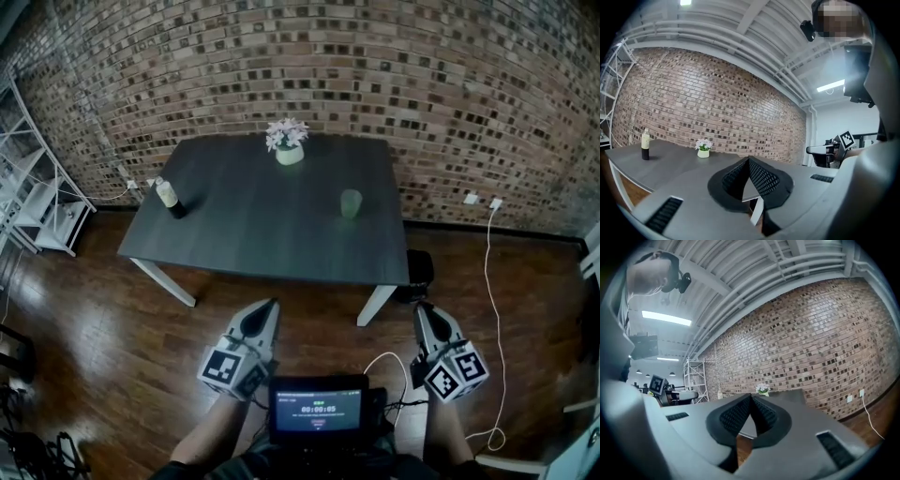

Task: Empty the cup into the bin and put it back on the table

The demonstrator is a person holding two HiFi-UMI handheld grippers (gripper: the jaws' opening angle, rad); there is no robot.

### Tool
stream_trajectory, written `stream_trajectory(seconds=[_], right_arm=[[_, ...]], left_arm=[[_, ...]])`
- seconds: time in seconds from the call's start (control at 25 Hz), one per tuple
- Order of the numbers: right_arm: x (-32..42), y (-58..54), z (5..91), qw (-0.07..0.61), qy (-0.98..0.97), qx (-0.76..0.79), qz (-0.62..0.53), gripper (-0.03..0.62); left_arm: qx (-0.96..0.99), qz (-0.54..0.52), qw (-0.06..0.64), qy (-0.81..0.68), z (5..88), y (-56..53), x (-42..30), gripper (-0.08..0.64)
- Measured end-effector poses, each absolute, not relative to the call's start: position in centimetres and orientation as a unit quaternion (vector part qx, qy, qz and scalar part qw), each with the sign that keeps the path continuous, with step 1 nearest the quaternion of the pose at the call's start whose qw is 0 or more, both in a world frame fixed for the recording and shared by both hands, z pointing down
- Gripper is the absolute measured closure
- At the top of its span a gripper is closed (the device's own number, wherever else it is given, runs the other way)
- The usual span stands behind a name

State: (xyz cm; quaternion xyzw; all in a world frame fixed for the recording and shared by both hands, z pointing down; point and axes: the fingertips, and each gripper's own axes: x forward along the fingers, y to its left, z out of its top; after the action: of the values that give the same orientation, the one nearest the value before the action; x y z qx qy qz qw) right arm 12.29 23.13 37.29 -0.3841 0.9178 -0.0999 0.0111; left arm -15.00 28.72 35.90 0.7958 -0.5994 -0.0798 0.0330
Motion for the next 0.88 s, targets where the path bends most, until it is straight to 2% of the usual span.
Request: stream_trajectory(seconds=[0.24,0.52,0.88], right_arm=[[11.9,16.3,36.8,0.02,0.931,-0.349,-0.101,0.591],[10.6,8.8,36.7,0.014,0.941,-0.323,-0.099,0.591],[7.4,2.2,36.9,-0.002,0.938,-0.331,-0.105,0.591]], left_arm=[[0.782,-0.099,0.04,-0.614,35.0,22.8,-15.0,0.569],[0.77,-0.067,0.028,-0.633,35.1,15.9,-15.1,0.569],[0.789,-0.068,0.047,-0.609,36.2,7.6,-16.6,0.569]])
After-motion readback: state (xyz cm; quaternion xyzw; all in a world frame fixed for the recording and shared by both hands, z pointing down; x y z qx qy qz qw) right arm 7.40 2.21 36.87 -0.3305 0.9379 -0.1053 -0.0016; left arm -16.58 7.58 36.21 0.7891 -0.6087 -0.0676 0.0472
